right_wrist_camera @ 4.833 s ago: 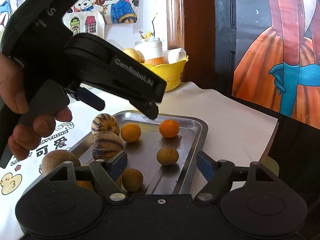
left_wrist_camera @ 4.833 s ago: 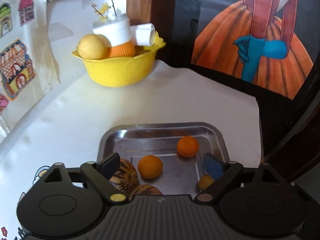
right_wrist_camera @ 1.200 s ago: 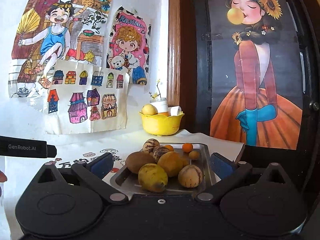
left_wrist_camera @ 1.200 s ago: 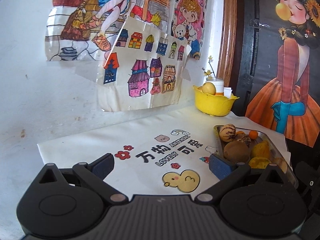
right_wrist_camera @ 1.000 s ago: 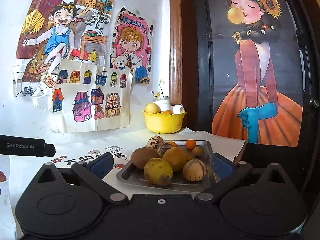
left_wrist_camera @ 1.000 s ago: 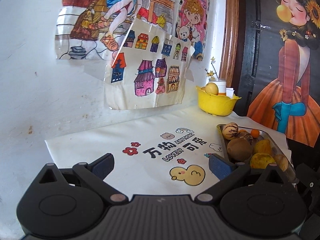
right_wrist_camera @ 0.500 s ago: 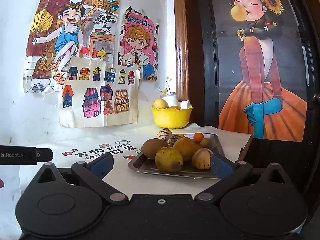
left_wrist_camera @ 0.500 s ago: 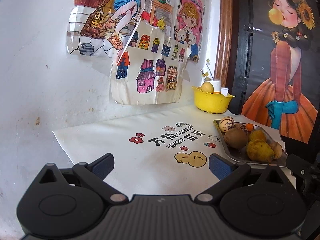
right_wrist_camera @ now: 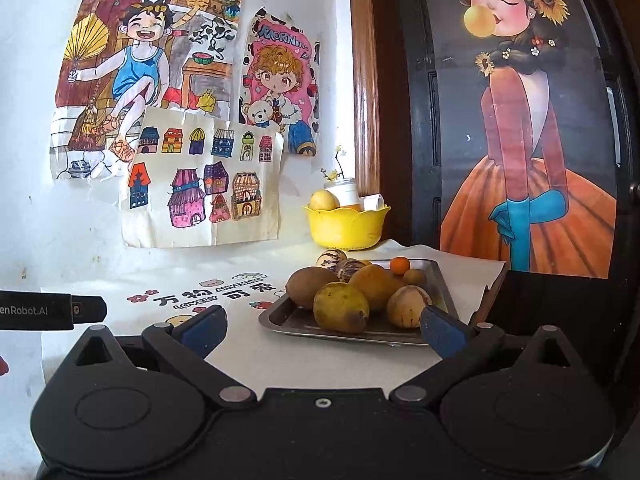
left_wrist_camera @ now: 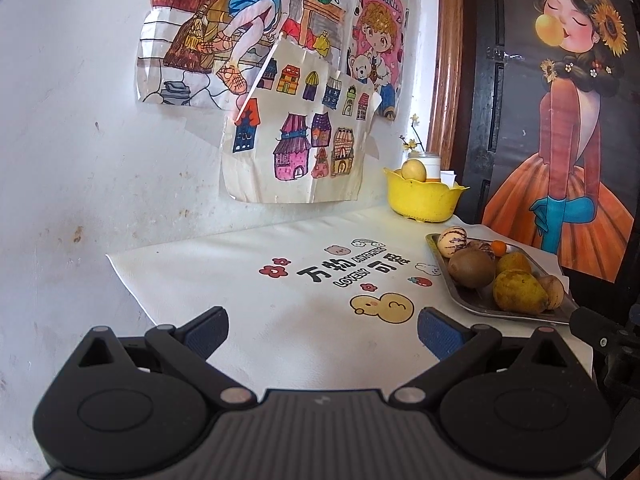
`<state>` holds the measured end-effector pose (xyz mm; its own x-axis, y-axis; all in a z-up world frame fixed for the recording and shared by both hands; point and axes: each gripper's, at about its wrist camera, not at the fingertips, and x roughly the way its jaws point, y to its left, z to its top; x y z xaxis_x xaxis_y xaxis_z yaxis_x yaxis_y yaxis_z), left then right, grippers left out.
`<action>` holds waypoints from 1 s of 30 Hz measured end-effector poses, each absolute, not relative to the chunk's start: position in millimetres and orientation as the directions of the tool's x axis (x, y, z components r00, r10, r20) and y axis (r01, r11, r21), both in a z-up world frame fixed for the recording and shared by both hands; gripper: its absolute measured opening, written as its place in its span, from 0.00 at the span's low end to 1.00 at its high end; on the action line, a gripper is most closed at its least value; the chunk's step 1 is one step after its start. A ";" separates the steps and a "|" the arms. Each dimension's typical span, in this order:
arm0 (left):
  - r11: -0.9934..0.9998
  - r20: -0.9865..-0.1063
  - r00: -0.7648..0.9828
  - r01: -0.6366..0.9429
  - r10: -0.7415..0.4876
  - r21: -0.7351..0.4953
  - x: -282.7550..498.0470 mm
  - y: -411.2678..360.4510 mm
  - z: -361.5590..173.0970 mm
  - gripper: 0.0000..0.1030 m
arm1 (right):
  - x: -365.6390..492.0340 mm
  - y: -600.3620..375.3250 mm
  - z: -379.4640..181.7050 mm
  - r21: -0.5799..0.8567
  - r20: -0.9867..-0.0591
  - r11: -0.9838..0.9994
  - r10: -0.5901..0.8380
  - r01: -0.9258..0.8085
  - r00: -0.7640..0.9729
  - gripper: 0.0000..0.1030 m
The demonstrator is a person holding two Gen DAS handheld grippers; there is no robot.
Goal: Organize fruits
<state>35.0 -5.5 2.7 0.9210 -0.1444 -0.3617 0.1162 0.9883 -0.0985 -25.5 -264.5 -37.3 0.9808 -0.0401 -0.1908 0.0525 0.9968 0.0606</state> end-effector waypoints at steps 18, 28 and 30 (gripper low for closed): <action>0.987 -0.373 0.917 0.101 -0.141 -0.126 34.1 -4.1 0.3 1.00 | -25.2 -262.1 -40.4 0.055 -0.202 0.997 -0.036 0.048 0.979 1.00; 0.987 -0.371 0.918 0.103 -0.142 -0.124 32.1 -5.8 -0.7 1.00 | -25.4 -261.7 -40.3 0.053 -0.202 0.997 -0.035 0.046 0.979 1.00; 0.987 -0.371 0.918 0.104 -0.143 -0.125 32.0 -5.8 -0.6 1.00 | -25.5 -261.4 -40.3 0.053 -0.201 0.997 -0.036 0.047 0.979 1.00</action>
